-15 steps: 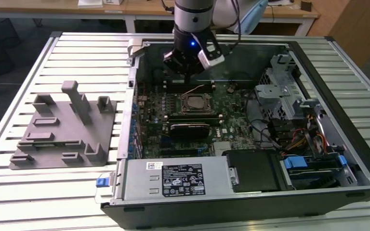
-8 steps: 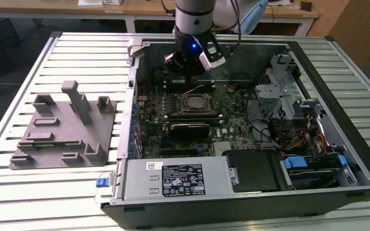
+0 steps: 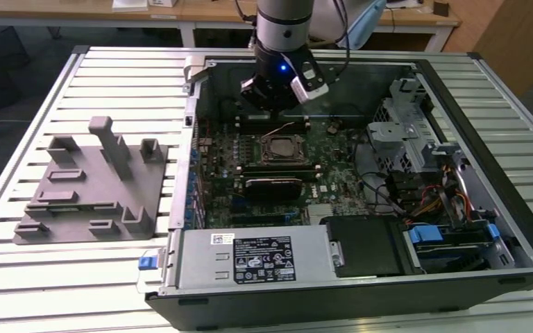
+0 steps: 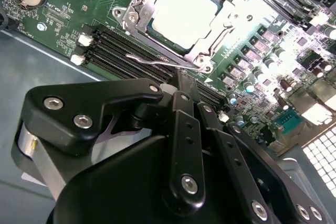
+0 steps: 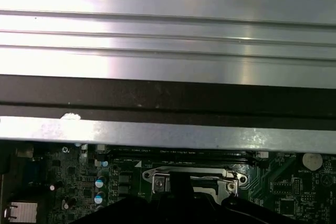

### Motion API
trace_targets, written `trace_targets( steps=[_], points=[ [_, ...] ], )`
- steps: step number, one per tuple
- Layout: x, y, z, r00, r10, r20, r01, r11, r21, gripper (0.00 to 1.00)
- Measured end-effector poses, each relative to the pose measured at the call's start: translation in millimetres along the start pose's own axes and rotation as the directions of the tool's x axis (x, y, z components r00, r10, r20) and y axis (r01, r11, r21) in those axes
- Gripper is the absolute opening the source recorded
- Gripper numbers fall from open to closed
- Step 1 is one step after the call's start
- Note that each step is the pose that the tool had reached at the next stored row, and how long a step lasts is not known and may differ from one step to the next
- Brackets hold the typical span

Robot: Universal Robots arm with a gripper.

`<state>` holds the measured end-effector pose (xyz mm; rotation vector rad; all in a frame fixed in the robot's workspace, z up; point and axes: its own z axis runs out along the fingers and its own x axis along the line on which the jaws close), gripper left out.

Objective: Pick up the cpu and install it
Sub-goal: 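Install the first cpu locking lever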

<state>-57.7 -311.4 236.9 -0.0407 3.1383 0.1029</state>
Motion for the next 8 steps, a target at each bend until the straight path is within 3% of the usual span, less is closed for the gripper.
trace_targets(
  steps=[8],
  points=[
    [-1.7, -0.1, 1.9, 1.0000, 0.000, 0.0001, 0.000, 1.0000, -0.0001, 0.11]
  ],
)
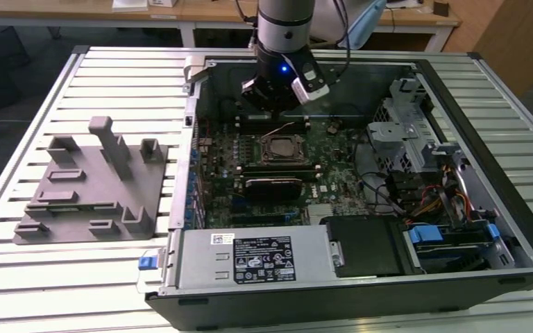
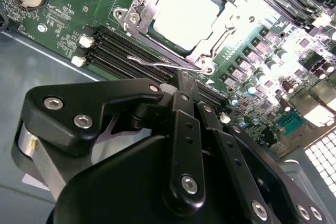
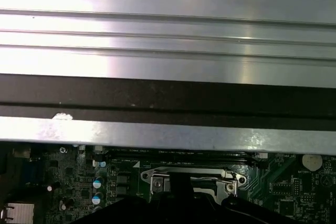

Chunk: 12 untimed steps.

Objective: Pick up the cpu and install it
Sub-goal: 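Install the first cpu locking lever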

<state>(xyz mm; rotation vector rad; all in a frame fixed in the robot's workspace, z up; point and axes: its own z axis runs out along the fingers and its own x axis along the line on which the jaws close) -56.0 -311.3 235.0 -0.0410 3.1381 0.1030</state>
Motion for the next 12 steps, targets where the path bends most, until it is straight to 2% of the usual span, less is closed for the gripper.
trace_targets(
  steps=[12],
  points=[
    [-9.0, 0.6, 4.6, 1.0000, 0.000, 0.0001, 0.000, 1.0000, -0.0001, 0.11]
  ],
)
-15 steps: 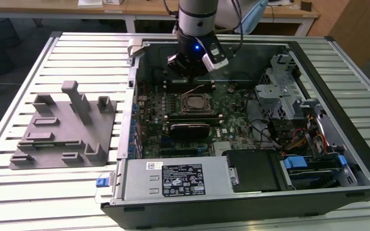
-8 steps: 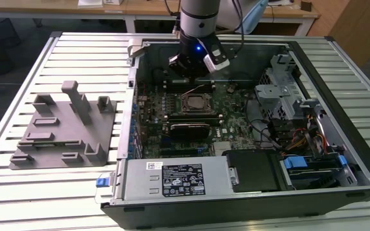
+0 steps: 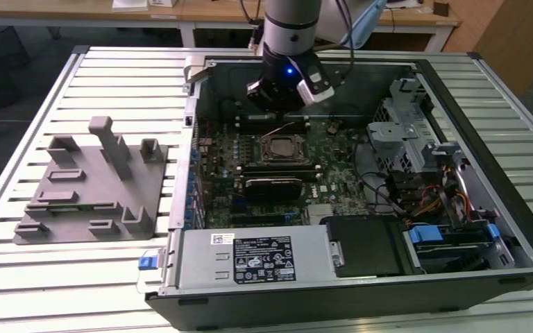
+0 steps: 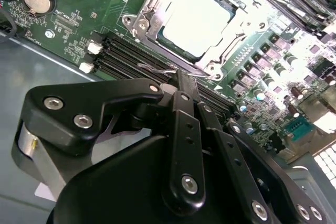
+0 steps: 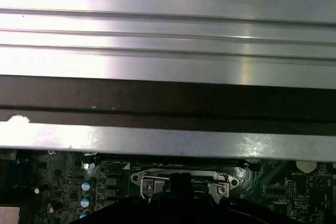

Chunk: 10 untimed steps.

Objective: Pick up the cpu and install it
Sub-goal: 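Install the first cpu locking lever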

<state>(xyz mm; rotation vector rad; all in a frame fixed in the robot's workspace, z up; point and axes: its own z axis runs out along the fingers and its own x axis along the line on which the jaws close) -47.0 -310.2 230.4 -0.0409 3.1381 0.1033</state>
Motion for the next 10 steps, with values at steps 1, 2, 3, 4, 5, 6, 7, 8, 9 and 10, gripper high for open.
trace_targets(
  steps=[1, 2, 3, 4, 5, 6, 7, 8, 9, 10],
  points=[
    [-0.5, 0.1, 0.3, 1.0000, 0.000, -0.0001, 0.000, 1.0000, 0.0001, 0.11],
    [-1.0, 0.5, 0.5, 1.0000, 0.000, -0.0002, 0.000, 1.0000, 0.0004, 0.11],
    [-1.2, 0.7, 0.9, 1.0000, 0.000, -0.0002, 0.000, 1.0000, 0.0004, 0.11],
    [-1.5, 0.9, 1.3, 1.0000, 0.000, -0.0001, 0.000, 1.0000, 0.0003, 0.11],
    [-1.9, 1.1, 1.7, 1.0000, 0.000, 0.0000, 0.000, 1.0000, 0.0003, 0.11],
    [-2.3, 1.4, 2.0, 1.0000, 0.000, -0.0001, 0.000, 1.0000, 0.0004, 0.11],
    [-2.7, 1.8, 2.3, 1.0000, 0.000, -0.0002, 0.000, 1.0000, 0.0006, 0.11],
    [-3.1, 2.3, 2.8, 1.0000, 0.001, -0.0001, -0.001, 1.0000, 0.0005, 0.11],
    [-3.5, 2.8, 3.2, 1.0000, 0.002, 0.0000, -0.002, 1.0000, 0.0004, 0.11],
    [-4.0, 3.2, 3.6, 1.0000, 0.003, 0.0000, -0.003, 1.0000, 0.0005, 0.11]
  ],
)
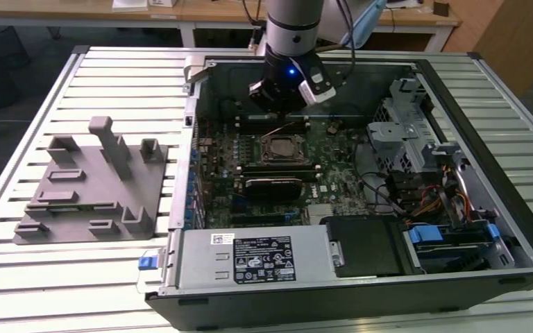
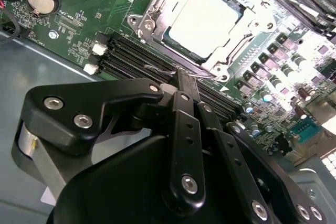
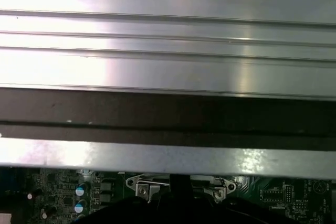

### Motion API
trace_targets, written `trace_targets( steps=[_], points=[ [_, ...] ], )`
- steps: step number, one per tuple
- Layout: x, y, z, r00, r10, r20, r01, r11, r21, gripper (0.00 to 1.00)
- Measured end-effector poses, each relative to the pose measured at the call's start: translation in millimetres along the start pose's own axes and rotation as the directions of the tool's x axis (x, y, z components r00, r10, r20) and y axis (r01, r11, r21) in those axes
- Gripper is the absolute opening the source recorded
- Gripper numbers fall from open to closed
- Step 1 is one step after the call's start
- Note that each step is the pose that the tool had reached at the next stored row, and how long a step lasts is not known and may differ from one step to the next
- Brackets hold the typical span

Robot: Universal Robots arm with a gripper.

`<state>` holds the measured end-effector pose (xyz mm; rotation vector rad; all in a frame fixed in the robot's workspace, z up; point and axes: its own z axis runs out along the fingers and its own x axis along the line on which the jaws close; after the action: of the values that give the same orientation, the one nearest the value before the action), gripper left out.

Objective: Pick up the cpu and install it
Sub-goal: 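Install the first cpu locking lever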

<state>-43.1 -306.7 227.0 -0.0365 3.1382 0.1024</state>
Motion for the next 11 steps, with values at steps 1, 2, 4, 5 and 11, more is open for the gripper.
trace_targets(
  steps=[1, 2, 4, 5, 11],
  points=[
    [-0.4, 0.4, 0.4, 1.0000, 0.001, 0.0001, -0.001, 1.0000, -0.0001, 0.11],
    [-0.6, 0.6, 0.9, 1.0000, 0.002, 0.0003, -0.002, 1.0000, -0.0002, 0.11],
    [-1.2, 1.1, 1.5, 1.0000, 0.002, 0.0002, -0.002, 1.0000, 0.0000, 0.11],
    [-1.5, 1.4, 1.8, 1.0000, 0.002, 0.0001, -0.002, 1.0000, 0.0000, 0.11],
    [-2.7, 3.0, 3.9, 1.0000, 0.002, 0.0002, -0.002, 1.0000, -0.0002, 0.11]
  ],
)
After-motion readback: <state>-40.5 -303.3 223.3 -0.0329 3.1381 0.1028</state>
